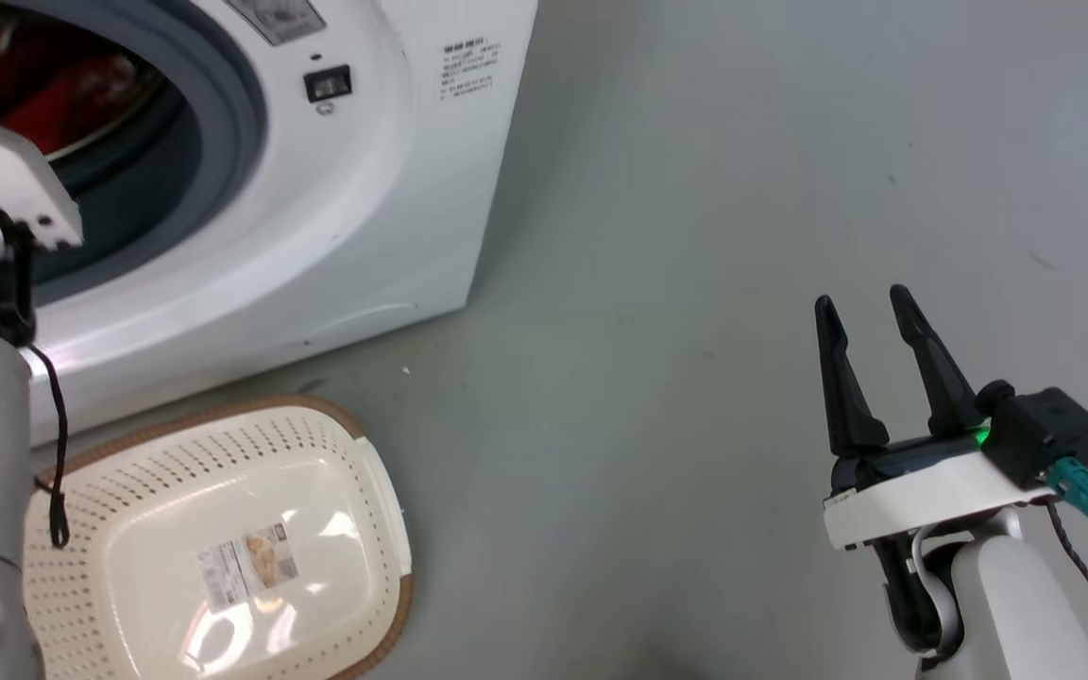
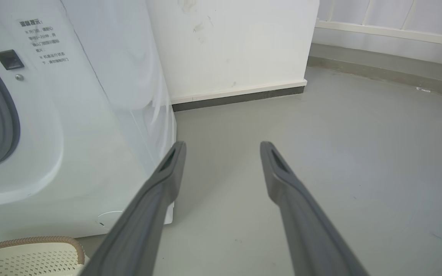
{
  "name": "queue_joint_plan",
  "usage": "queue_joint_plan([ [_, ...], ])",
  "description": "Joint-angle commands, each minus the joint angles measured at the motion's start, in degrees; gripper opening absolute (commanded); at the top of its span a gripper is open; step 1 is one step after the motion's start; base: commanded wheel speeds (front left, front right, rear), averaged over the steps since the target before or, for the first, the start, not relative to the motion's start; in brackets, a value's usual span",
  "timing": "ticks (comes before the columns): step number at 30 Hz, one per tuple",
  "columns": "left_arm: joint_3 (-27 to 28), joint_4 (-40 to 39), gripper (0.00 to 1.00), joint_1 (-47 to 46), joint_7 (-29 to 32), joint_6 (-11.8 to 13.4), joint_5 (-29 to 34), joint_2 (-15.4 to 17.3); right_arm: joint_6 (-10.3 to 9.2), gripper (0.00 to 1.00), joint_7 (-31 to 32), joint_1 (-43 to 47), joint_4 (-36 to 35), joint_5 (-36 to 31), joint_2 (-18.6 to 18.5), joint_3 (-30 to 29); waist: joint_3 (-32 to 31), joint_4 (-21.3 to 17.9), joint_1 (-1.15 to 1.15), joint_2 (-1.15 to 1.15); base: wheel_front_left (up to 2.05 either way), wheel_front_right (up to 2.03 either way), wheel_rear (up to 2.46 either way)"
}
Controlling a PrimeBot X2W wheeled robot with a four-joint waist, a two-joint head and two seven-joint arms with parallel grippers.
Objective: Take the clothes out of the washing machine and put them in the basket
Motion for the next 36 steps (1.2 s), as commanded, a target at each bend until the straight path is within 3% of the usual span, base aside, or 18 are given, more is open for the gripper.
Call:
queue_joint_plan([
  [1, 0.1, 0.4, 0.00, 0.7, -1.2, -0.3, -0.2, -0.2, -0.04, 1.00, -0.1, 1.0, 0.3, -0.4, 0.1, -0.3, -3.5, 1.5, 0.00, 0.00, 0.00, 0.00, 0.00],
  [7, -0.6, 2.8, 0.00, 3.7, -7.6, -2.0, -1.2, -2.8, -0.04, 1.00, -0.1, 3.5, 1.4, -2.3, 0.1, -0.7, -9.2, 3.7, 0.00, 0.00, 0.00, 0.00, 0.00],
  [16, -1.4, -0.8, 0.00, 7.5, -10.7, -3.9, -1.3, -5.0, -0.04, 1.00, -0.1, 6.4, 2.0, -4.0, 0.1, -1.6, -14.9, 6.4, 0.00, 0.00, 0.00, 0.00, 0.00],
  [25, 0.0, -17.4, 0.00, 14.6, -10.9, -4.0, -1.0, -7.1, -0.04, 1.00, 1.0, 9.0, 0.7, -5.5, 0.1, -2.6, -18.4, 9.0, 0.00, 0.00, 0.00, 0.00, 0.00],
  [36, -0.5, -36.8, 0.00, 22.8, -9.7, -2.1, -0.2, -8.6, -0.04, 1.00, 2.8, 10.7, -1.8, -5.8, 0.1, -3.0, -19.5, 11.8, 0.00, 0.00, 0.00, 0.00, 0.00],
])
